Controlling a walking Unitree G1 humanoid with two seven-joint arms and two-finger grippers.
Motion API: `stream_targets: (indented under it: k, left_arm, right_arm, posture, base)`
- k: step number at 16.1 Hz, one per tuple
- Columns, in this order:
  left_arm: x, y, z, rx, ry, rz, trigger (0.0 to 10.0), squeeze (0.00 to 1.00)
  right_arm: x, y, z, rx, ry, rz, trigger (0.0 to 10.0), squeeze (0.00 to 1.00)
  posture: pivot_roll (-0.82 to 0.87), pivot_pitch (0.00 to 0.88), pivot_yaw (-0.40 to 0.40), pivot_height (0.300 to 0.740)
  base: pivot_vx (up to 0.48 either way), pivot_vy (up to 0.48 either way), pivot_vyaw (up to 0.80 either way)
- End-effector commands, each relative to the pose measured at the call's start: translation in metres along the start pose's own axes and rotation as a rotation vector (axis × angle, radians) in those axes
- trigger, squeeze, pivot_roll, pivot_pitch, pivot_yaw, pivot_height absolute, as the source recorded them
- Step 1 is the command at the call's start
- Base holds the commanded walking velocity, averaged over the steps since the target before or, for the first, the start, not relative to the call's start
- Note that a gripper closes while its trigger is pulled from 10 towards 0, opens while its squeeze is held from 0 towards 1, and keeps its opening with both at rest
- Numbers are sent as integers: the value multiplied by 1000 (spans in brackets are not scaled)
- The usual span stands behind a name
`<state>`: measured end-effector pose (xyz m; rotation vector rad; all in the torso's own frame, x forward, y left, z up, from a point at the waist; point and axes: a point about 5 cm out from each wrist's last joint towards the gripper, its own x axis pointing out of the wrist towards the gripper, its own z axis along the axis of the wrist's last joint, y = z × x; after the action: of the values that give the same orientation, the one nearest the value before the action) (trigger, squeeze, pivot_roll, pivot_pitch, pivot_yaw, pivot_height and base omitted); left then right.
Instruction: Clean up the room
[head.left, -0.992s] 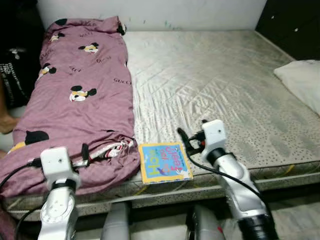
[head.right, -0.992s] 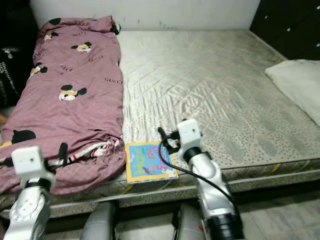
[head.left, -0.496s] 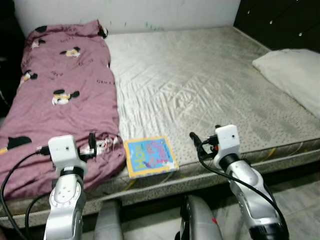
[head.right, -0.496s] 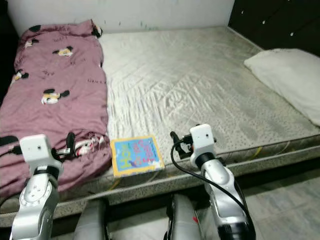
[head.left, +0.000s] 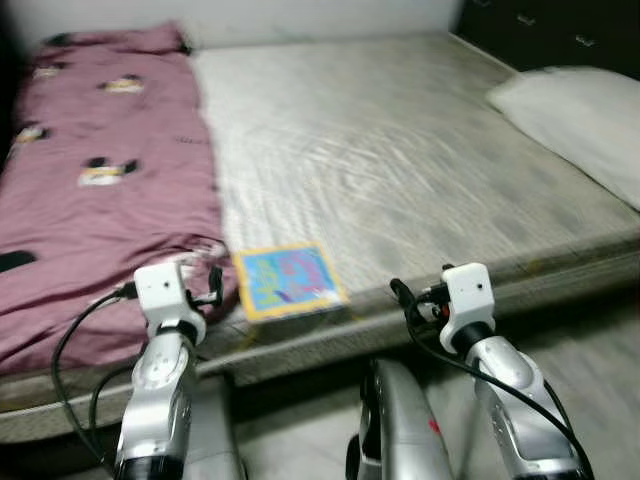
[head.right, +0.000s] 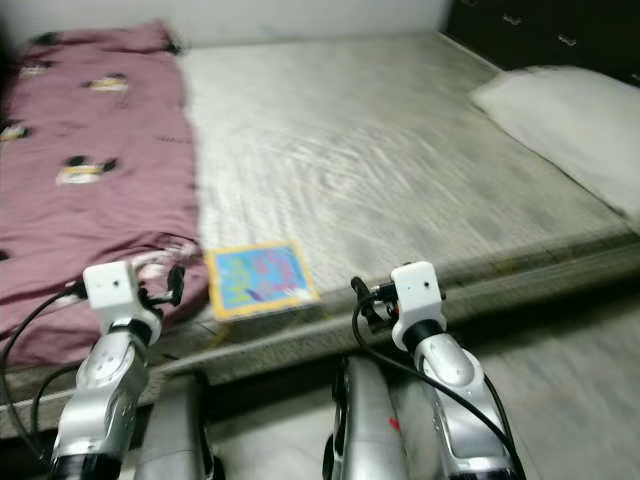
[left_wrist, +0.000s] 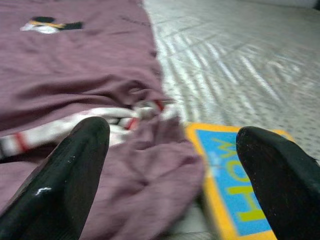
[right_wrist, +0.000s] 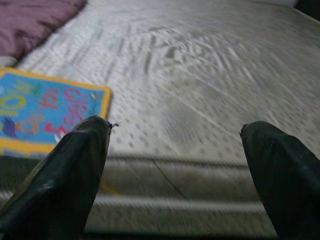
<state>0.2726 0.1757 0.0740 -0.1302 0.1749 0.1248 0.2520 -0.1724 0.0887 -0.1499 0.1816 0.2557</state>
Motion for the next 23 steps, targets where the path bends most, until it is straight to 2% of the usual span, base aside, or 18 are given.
stream_targets:
  k: [1, 3, 5, 8, 11, 13, 16, 20, 22, 23]
  left_arm:
    - [3, 0, -3, -13, 12, 2, 10000, 0]
    - [8, -5, -8, -38, 35, -1, 10000, 0]
    - [10, -9, -12, -68, 52, 5, 10000, 0]
    - [12, -7, -14, -81, 55, 27, 10000, 0]
    - [23, 2, -15, -100, 68, 55, 10000, 0]
    - [31, 3, -13, -102, 73, 55, 10000, 0]
    - [43, -13, 2, -120, 29, 8, 10000, 0]
    - [36, -27, 5, -102, -16, -29, 10000, 0]
    - [34, -41, 3, -55, -20, -108, 10000, 0]
    - [37, -48, 0, -59, 1, -147, 10000, 0]
  right_arm:
    - [0, -2, 10, -10, -25, 7, 10000, 0]
    - [-12, 3, 16, 5, -24, 89, 10000, 0]
    - [-22, 1, 17, -28, -19, 113, 10000, 0]
    - [-26, -6, 15, -39, 2, 84, 10000, 0]
    - [-30, -6, 18, -42, 10, 72, 10000, 0]
    - [-34, -7, 19, -43, 14, 69, 10000, 0]
    - [-33, -10, 20, -49, 13, 59, 10000, 0]
    - [-29, -8, 22, -47, 5, 62, 10000, 0]
    - [-27, -5, 22, -46, 1, 68, 10000, 0]
    - [-25, -4, 23, -46, -3, 70, 10000, 0]
  posture:
    - [-140, 63, -24, 533]
    - [-170, 74, -23, 533]
    - [-191, 81, -23, 533]
    - [-204, 85, -24, 533]
    - [-219, 93, -26, 533]
    - [-230, 102, -29, 533]
    - [-242, 102, -27, 533]
    - [-236, 90, -28, 533]
    - [-231, 85, -28, 533]
    - [-232, 82, -25, 533]
  base:
    - [0, 0, 0]
    - [0, 0, 0]
    - [0, 0, 0]
    - [0, 0, 0]
    - [0, 0, 0]
    - [0, 0, 0]
    - [0, 0, 0]
    - [0, 0, 0]
    - [0, 0, 0]
    - [0, 0, 0]
